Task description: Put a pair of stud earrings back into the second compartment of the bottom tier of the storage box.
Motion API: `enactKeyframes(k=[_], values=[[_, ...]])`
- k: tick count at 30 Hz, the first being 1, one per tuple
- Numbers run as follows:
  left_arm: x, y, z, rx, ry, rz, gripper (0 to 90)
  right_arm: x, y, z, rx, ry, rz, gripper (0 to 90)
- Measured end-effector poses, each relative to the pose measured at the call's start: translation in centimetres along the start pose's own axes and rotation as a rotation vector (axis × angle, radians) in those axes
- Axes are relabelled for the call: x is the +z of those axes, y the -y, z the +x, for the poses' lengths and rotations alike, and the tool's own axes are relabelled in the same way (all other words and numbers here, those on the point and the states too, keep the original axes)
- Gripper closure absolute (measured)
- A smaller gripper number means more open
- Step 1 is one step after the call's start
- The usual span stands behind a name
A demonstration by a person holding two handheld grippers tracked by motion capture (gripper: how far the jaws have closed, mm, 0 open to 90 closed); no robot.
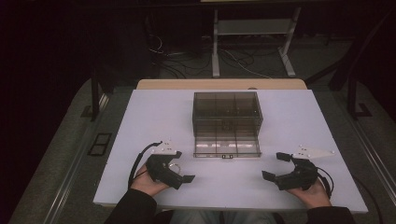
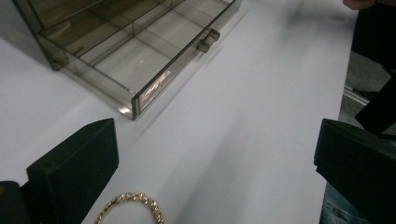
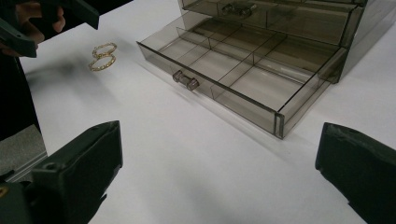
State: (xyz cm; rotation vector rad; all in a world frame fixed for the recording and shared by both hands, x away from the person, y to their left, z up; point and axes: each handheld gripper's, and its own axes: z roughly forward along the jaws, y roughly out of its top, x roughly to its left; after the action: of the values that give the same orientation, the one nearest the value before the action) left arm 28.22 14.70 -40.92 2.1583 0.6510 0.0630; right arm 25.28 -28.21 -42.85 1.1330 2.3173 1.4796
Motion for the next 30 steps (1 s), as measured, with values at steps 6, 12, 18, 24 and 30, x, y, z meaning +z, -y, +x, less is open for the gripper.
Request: enactKeyframes(k=[6, 12, 18, 24, 30], values=[[0.0, 0.8, 0.4, -0.056, -0.009, 0.011, 0.0, 0.0, 0.0, 0.0, 0.0, -0.001, 0.001, 0.1], [-0.3, 1.2, 0.4, -0.076, -0.042, 0.01, 10.9, 0.0, 0.0, 0.0, -0.001, -0.001, 0.003, 0.0], [-0.2, 1.8, 0.6, -0.08, -0.085, 0.049, 20.5, 0.0, 0.0, 0.0, -0.002, -0.001, 0.002, 0.1], [-0.2, 2.0, 0.6, -0.062, -0.119, 0.072, 35.8, 0.0, 0.0, 0.1, -0.002, -0.004, 0.004, 0.1], [0.3, 2.3, 0.6, -0.052, -0.155, 0.134, 48.3, -0.1, 0.0, 0.1, 0.0, -0.004, 0.001, 0.1]])
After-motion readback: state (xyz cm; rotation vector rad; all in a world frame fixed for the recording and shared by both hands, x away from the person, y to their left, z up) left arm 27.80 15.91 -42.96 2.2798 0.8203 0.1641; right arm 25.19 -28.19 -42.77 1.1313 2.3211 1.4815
